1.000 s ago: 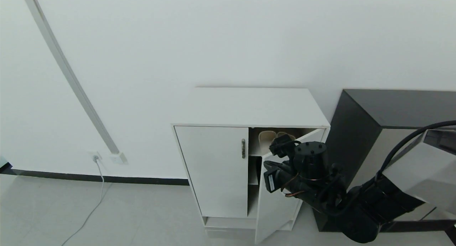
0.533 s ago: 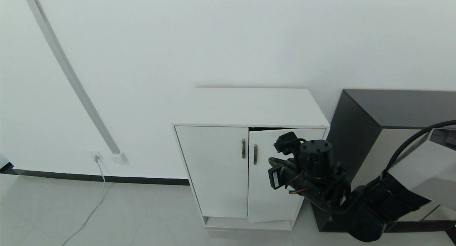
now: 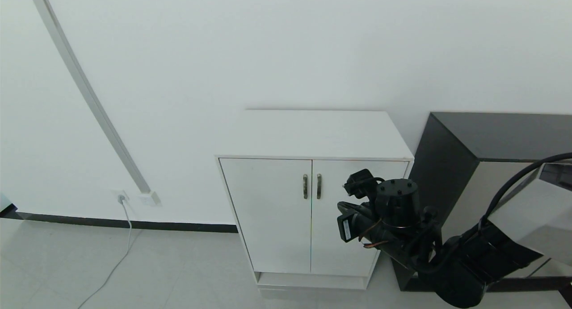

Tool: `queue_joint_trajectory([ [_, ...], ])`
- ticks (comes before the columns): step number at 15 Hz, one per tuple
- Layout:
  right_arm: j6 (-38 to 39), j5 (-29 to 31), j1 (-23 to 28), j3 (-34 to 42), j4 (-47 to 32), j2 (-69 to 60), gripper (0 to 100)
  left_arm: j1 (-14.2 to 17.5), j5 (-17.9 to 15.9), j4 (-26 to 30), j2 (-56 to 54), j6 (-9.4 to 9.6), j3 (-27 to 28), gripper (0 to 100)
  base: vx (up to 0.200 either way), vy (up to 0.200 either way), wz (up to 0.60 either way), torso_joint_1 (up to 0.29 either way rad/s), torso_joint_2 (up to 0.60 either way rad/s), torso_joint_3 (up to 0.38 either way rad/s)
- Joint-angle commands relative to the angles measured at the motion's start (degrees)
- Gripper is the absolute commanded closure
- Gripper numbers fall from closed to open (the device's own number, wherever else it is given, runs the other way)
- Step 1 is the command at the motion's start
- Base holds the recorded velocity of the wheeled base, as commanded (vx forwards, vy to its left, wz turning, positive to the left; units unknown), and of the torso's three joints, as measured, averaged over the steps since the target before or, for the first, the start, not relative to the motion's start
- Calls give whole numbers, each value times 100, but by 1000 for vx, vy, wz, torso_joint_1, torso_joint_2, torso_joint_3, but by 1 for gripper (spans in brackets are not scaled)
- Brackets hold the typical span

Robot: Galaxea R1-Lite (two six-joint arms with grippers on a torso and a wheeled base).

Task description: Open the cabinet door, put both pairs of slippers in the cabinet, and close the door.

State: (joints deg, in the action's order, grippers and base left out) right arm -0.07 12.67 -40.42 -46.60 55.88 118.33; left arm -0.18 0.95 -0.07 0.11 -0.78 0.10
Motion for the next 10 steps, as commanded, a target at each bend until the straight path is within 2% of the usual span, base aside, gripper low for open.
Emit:
queue_joint_trajectory([
  [1, -1, -1, -1, 11, 2, -3, 100, 1, 2, -1, -2, -1, -1, 100, 0, 0, 0, 0, 0, 0],
  [6, -1, 228, 35, 37, 10, -258, 100, 1, 2, -1, -2, -1, -1, 100, 0, 0, 0, 0, 0, 0],
  [10, 7, 342, 360, 178, 2, -671, 100, 1, 2, -1, -2, -1, -1, 100, 0, 0, 0, 0, 0, 0],
])
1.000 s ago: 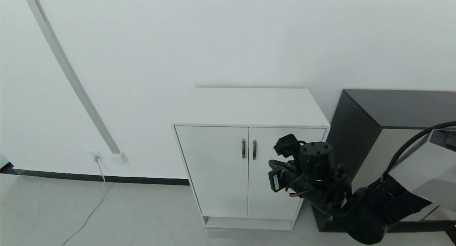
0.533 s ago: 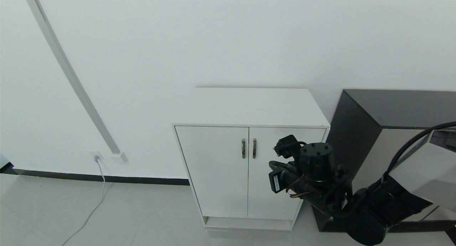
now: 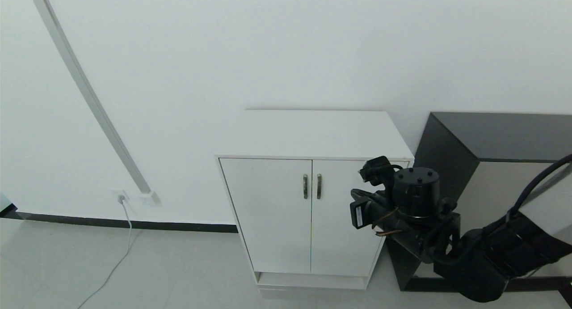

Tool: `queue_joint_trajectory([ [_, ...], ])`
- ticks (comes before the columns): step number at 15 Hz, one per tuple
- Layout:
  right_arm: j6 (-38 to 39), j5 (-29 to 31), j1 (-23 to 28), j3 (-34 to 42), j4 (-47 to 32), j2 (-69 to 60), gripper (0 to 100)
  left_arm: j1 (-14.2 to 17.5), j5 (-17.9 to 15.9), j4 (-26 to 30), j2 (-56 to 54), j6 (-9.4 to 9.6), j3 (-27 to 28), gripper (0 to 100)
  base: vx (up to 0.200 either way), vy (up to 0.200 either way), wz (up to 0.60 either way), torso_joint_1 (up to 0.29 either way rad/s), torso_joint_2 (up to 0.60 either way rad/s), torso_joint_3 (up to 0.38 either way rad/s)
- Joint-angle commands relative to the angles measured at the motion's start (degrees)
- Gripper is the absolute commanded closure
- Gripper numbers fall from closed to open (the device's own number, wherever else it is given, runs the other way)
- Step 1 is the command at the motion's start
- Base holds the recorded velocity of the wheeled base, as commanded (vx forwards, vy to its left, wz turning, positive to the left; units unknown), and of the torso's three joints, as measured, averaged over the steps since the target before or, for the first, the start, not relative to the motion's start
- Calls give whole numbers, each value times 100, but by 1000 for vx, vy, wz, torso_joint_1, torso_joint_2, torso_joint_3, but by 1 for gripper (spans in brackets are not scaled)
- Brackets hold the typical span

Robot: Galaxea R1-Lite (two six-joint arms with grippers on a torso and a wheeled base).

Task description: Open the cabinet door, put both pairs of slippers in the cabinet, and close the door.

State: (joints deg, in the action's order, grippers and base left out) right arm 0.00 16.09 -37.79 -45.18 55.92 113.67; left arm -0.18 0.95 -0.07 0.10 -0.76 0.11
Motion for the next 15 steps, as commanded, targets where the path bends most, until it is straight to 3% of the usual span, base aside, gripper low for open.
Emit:
queue_joint_trajectory([
  [1, 0, 122, 228, 123, -2, -345, 100, 1, 2, -1, -1, -4, -2, 100, 0, 0, 0, 0, 0, 0],
  [4, 0, 122, 290, 492, -11, -644, 100, 1, 2, -1, -1, -4, -2, 100, 0, 0, 0, 0, 0, 0],
  [5, 18, 87, 281, 967, -2, -925, 100, 1, 2, -1, -1, -4, -2, 100, 0, 0, 0, 0, 0, 0],
  [8, 149, -62, 255, 1477, 235, -951, 100, 1, 2, -1, -1, 5, -2, 100, 200, 0, 0, -4, 1, 1],
  [13, 211, -124, 96, 1670, 684, -477, 100, 1, 2, -1, -1, -4, -2, 100, 200, 0, 0, 4, 1, 8],
  [15, 202, -185, -27, 1573, 974, 7, 100, 1, 2, -1, -1, -4, -2, 100, 0, 0, 0, 0, 0, 0],
])
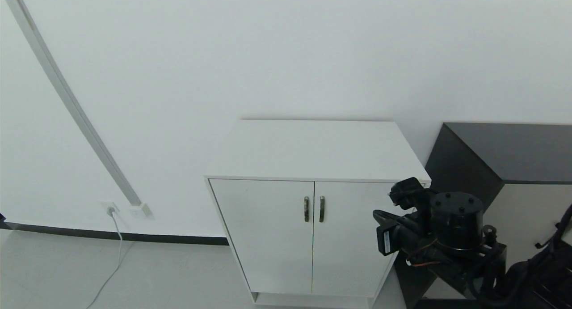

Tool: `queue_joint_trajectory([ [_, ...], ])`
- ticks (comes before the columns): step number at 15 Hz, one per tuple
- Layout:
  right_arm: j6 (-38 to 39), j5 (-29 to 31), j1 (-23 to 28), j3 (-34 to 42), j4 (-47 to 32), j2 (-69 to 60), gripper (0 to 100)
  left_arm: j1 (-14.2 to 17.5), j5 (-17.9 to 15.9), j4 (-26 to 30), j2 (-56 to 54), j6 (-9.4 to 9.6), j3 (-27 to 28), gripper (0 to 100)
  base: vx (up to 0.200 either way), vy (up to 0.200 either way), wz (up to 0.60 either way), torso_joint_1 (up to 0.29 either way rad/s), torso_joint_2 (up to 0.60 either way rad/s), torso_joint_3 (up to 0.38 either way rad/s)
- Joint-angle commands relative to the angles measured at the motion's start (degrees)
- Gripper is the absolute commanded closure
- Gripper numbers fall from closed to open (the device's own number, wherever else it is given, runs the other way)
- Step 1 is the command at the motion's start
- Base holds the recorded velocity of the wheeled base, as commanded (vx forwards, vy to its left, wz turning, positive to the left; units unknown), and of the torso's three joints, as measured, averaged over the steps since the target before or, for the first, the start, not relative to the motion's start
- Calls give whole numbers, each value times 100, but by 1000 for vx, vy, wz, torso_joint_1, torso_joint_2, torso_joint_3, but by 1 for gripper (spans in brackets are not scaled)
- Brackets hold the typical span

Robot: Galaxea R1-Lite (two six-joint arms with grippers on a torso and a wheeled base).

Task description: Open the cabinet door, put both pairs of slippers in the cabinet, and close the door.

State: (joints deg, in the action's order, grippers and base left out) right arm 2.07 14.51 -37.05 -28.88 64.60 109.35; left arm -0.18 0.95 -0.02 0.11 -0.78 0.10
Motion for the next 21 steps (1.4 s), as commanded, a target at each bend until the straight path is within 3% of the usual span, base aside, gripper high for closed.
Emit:
queue_joint_trajectory([
  [1, -14, -27, -136, -206, 484, 790, 100, 1, 2, -6, -2, -1, -1, 100, 0, 0, 0, 0, 0, 0],
  [3, -23, -27, -162, -522, 923, 1335, 100, 1, 2, -6, -2, -1, -1, 100, 0, 0, 0, 0, 0, 0],
  [10, -5, -211, -119, -1700, 941, 2231, 100, 1, 2, -6, -2, -1, -1, 100, 0, 0, 0, 0, 0, 0],
  [17, 21, -1002, 242, -2148, 949, 2380, 100, 1, 2, -6, -2, -1, -1, 100, 0, 0, 0, 0, 0, 0],
  [21, 21, -994, 339, -2447, 914, 2530, 100, 1, 2, -6, -2, -1, -1, 100, 0, 0, 0, 0, 0, 0],
])
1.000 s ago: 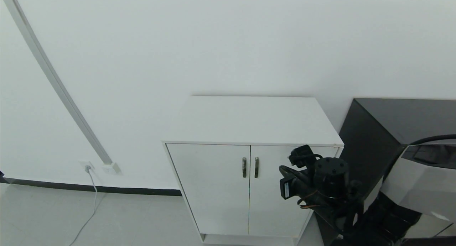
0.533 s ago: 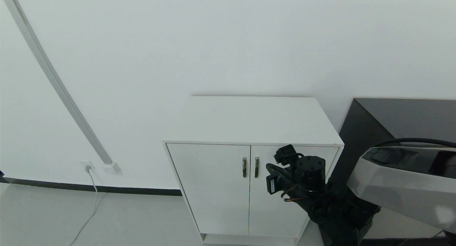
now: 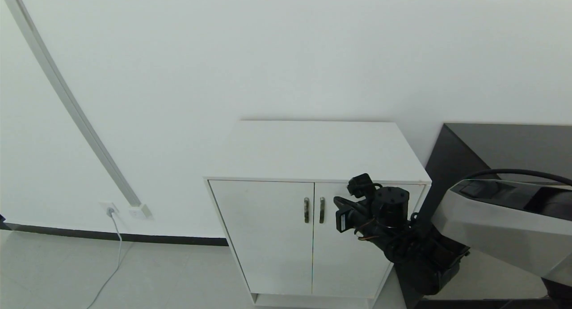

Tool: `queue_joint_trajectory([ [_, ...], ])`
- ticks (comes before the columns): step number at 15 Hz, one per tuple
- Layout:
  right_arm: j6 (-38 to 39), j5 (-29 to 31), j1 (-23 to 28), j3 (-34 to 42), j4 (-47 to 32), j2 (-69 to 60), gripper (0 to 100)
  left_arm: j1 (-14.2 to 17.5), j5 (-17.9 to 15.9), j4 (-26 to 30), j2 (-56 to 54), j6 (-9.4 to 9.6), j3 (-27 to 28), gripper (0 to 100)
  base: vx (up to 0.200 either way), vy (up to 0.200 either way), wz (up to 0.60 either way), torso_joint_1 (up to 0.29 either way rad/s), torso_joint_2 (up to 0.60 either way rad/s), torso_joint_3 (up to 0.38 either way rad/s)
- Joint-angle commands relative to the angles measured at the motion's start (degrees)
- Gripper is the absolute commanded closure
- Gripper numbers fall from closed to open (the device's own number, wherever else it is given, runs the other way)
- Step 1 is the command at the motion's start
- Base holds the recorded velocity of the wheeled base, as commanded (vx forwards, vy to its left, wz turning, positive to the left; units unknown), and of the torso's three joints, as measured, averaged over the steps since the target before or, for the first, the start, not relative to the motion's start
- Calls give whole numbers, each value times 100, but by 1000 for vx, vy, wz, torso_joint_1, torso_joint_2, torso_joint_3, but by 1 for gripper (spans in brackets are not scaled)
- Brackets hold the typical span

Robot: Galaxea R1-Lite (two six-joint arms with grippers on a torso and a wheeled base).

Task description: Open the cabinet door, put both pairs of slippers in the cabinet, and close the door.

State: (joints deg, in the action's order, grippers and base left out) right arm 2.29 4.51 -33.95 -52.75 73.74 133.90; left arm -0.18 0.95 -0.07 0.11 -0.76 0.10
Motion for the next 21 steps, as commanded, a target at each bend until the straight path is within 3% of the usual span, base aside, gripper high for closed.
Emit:
queue_joint_trajectory([
  [1, -1, 6, 29, -60, 0, 75, 100, 1, 2, -1, -2, -4, -1, 100, 0, 0, 0, 0, 0, 0],
  [21, -1, 15, 187, -508, -255, 233, 100, 1, 2, -1, -2, -4, -1, 100, 0, 0, 0, 0, 0, 0],
])
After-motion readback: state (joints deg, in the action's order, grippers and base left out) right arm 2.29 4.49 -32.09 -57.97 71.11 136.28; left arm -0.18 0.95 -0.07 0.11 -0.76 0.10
